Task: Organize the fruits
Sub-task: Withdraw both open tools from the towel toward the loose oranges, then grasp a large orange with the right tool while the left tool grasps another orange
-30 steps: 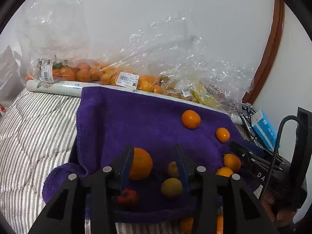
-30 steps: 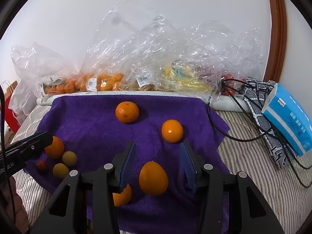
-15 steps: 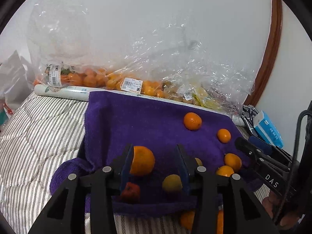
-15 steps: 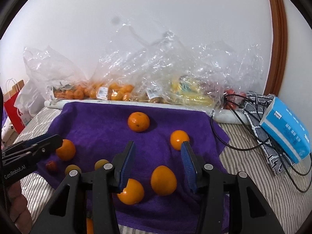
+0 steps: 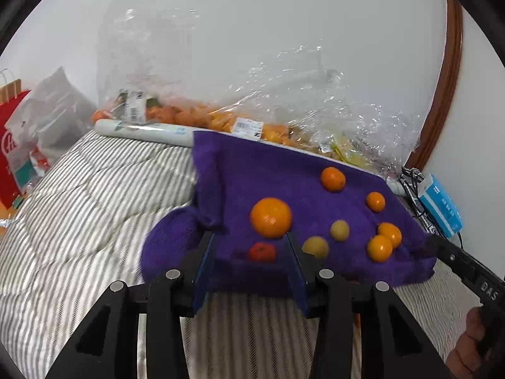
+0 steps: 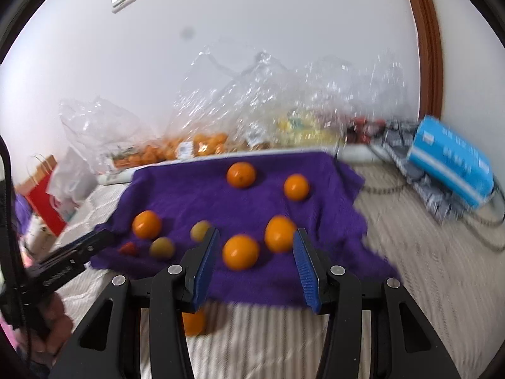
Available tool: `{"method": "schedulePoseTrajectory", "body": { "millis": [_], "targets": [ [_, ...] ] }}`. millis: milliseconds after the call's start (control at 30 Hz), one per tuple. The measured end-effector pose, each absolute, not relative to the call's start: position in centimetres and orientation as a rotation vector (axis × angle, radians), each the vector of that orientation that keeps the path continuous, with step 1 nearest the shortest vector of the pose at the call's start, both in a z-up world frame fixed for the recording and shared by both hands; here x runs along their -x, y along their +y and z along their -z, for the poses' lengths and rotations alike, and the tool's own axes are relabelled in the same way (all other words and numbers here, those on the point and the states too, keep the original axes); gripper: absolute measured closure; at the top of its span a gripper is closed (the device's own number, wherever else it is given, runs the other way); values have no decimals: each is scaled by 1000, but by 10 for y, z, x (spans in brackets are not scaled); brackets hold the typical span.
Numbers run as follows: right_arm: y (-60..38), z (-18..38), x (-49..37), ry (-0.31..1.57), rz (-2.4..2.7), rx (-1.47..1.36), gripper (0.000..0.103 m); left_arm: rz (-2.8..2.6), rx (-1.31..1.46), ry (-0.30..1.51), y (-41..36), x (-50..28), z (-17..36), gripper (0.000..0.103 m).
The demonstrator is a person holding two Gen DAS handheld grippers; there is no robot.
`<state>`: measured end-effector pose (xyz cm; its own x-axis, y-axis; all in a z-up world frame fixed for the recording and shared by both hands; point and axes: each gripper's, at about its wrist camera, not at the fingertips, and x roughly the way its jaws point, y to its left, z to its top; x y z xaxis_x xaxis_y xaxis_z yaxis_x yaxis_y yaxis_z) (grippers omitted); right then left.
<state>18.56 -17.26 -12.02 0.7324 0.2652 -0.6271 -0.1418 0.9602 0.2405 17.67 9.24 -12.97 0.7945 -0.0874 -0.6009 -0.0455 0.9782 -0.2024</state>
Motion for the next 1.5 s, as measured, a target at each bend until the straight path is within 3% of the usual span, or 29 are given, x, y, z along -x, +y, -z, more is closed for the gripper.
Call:
{"method": "schedulePoseTrajectory", "body": {
  "millis": [700, 833, 1233, 1500],
  "targets": [
    [-96, 163, -157, 882, -338, -20, 52, 3, 259, 714, 117, -141, 145, 60],
    [-102, 167, -164, 902, -334, -73, 59, 11, 257, 725, 116, -142, 146, 60],
    [-165, 146, -149, 781, -211, -39, 59, 23, 275, 747, 117, -145, 149, 60],
    [-207, 157, -154, 797, -195, -133, 59, 62, 274, 765, 114, -148, 150, 60]
  ]
}}
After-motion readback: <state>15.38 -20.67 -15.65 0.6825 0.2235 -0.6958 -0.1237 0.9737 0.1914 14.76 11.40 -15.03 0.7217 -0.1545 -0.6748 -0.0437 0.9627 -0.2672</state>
